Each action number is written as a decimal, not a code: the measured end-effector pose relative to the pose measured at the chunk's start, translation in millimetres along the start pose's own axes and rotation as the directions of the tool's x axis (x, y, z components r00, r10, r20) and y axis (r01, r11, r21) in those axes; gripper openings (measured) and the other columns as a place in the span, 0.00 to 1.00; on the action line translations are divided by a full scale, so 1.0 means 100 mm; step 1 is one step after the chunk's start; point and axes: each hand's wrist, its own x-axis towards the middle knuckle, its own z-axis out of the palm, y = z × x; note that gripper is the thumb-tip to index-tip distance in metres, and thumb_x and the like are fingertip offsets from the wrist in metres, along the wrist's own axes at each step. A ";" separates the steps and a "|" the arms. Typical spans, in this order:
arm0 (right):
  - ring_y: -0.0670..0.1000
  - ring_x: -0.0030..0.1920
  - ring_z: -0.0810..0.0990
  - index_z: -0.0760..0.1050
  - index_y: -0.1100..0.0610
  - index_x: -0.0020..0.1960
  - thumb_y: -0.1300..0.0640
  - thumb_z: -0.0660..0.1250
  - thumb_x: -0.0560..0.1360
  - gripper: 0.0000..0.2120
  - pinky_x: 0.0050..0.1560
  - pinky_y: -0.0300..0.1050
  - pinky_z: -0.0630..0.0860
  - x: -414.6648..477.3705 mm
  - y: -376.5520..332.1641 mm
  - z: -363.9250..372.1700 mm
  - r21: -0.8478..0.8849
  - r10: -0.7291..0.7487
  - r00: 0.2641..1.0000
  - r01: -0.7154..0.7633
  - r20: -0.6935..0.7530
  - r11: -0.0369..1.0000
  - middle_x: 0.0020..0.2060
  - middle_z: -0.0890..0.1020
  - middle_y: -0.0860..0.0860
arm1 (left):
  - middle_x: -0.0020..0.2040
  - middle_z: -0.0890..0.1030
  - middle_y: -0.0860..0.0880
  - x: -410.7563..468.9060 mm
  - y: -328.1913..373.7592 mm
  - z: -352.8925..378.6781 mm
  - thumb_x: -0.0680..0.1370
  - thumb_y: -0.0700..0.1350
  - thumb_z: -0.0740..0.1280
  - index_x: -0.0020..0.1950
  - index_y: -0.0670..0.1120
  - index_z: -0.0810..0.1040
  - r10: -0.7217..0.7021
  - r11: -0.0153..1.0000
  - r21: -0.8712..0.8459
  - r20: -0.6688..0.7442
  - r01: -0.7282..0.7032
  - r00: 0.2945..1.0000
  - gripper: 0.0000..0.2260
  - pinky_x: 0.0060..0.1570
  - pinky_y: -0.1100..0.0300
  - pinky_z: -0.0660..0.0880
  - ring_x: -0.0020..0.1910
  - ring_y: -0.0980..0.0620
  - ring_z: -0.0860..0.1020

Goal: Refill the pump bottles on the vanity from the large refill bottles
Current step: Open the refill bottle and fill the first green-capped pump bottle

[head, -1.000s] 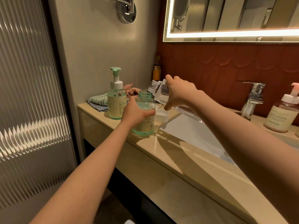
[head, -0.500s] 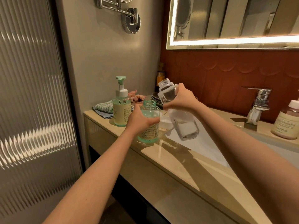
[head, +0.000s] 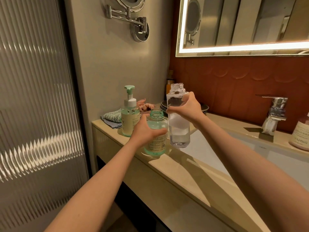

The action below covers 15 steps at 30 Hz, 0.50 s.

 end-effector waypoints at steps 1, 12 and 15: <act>0.48 0.45 0.70 0.63 0.56 0.53 0.48 0.78 0.62 0.30 0.42 0.41 0.70 0.00 0.01 0.00 0.001 -0.006 1.000 0.006 0.000 1.000 0.42 0.70 0.48 | 0.64 0.73 0.50 0.00 0.01 0.00 0.67 0.52 0.76 0.69 0.47 0.63 0.002 1.000 0.002 0.001 -0.002 1.000 0.35 0.49 0.60 0.67 0.53 0.55 0.70; 0.51 0.48 0.72 0.62 0.56 0.52 0.51 0.77 0.64 0.28 0.43 0.44 0.73 0.15 0.22 -0.23 -0.090 0.021 0.984 -0.038 -0.178 0.995 0.49 0.72 0.53 | 0.67 0.71 0.48 -0.03 0.06 0.02 0.69 0.49 0.76 0.71 0.45 0.61 0.010 0.999 -0.039 -0.010 -0.011 1.000 0.36 0.50 0.61 0.66 0.53 0.56 0.67; 0.51 0.49 0.73 0.61 0.55 0.52 0.52 0.77 0.63 0.28 0.43 0.45 0.73 0.21 0.32 -0.27 -0.066 0.054 0.969 -0.072 -0.242 0.995 0.52 0.73 0.54 | 0.66 0.71 0.48 -0.01 0.05 0.05 0.69 0.49 0.75 0.71 0.45 0.61 0.010 0.999 -0.046 -0.031 -0.012 0.999 0.36 0.50 0.61 0.66 0.53 0.57 0.67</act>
